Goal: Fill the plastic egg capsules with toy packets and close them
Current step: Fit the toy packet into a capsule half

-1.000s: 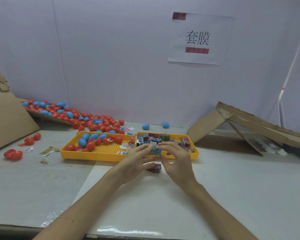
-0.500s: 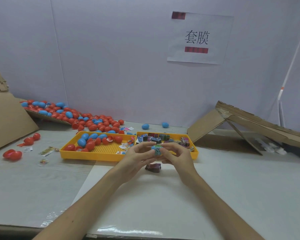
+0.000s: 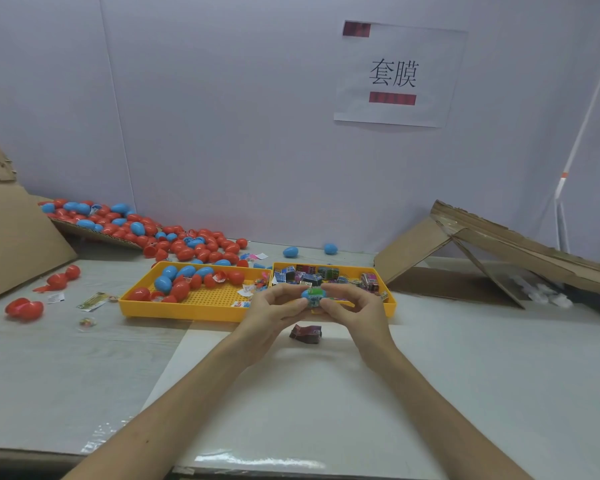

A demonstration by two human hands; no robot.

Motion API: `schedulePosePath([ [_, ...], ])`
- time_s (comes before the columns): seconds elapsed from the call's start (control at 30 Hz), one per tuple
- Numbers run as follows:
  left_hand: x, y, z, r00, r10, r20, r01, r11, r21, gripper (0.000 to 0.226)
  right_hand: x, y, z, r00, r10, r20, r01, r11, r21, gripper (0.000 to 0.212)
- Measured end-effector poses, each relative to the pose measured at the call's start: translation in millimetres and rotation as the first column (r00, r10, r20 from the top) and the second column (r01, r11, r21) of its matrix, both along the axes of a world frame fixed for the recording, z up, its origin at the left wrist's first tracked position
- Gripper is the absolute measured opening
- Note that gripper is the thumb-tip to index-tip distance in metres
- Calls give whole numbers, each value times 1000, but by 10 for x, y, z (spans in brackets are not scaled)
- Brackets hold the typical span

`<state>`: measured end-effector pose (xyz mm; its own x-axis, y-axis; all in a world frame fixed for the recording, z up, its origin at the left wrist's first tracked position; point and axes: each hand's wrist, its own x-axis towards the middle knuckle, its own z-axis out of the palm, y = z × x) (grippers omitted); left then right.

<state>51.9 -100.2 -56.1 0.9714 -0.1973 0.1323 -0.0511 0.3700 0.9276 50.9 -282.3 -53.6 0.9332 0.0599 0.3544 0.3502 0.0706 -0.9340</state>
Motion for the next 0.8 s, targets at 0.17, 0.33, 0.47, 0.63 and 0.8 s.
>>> schedulePosePath([
  [0.17, 10, -2, -7, 995, 88, 39, -90, 994, 63, 18, 5, -6, -15, 993, -98, 62, 104, 989, -106, 17],
  [0.33, 9, 2, -22, 992, 91, 83, -101, 987, 128, 20, 3, -15, -4, 996, -77, 47, 81, 993, -85, 19],
  [0.47, 17, 0, -23, 990, 70, 126, -89, 984, 153, 22, 4, -25, 9, 996, -74, 40, 78, 992, -98, 14],
  [0.63, 26, 7, -45, 988, 61, 142, -85, 982, 168, 22, 3, -26, 4, 994, -107, 33, 111, 983, -145, 13],
  [0.8, 36, 14, -45, 986, 73, 148, -100, 978, 186, 24, 14, -28, 6, 994, -69, -81, 58, 989, -133, 3],
])
